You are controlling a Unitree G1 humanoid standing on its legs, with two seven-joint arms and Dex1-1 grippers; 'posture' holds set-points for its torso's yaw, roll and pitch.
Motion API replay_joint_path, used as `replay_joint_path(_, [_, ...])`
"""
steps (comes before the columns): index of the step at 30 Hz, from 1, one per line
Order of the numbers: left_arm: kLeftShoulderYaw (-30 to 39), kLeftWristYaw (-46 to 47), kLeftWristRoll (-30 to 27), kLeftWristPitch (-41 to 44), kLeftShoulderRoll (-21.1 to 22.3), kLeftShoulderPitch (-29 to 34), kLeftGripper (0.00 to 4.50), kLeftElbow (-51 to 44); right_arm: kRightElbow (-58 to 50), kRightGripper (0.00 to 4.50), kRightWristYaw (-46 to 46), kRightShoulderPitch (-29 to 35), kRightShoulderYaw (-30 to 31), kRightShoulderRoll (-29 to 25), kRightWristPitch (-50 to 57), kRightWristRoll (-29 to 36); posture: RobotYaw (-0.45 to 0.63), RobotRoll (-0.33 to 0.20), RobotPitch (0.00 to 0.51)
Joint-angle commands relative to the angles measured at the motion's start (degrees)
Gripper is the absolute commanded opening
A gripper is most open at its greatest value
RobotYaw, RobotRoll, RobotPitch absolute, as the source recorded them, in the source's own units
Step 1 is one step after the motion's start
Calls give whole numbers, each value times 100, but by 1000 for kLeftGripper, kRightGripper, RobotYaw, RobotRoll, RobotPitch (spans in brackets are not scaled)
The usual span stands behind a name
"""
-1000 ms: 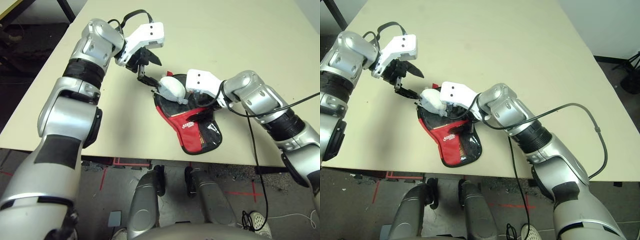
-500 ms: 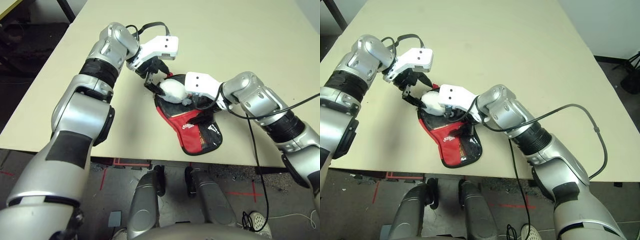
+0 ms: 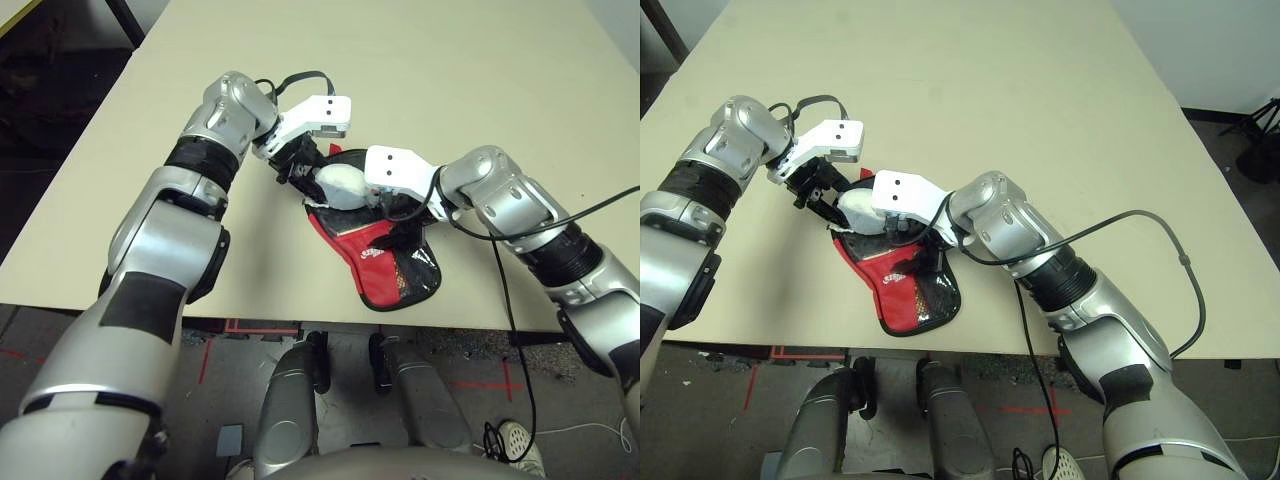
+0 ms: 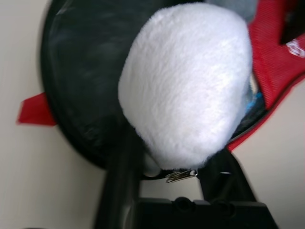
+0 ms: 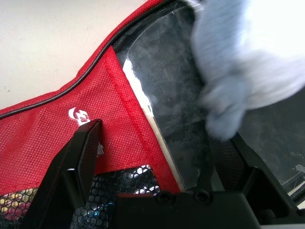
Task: Store the ping-pong paddle in its case and zip it.
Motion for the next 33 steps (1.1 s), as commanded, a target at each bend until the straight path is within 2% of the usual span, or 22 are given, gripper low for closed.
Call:
replay_joint_path(1, [148, 340, 19, 166, 126, 28, 514, 231, 55, 4500, 71, 295, 298, -19, 94, -22, -106, 0, 263])
replay_joint_path(7, [320, 1060, 71, 311, 190, 36, 394, 558, -157, 4500, 122, 421, 333, -95, 201, 24, -104, 0, 278])
replay_joint_path(14, [518, 2355, 101, 228, -110, 158, 394, 950, -326, 4500, 131, 514, 376, -106, 321, 57, -112, 0, 294])
replay_joint_path(22, [722, 4305, 174, -75, -626, 93, 394, 1369, -503, 4500, 126, 569, 399, -96, 479, 111, -137, 0, 322])
replay_joint_path(26, [923, 5324, 127, -405, -1169, -5, 393, 1468, -606, 4500, 72, 626, 387, -50, 601, 157, -159, 0, 333])
replay_joint_path(33, [1165, 5842, 36, -677, -1917, -69, 393, 1516, -770, 4500, 10, 717, 367, -5, 780, 187, -185, 0, 342])
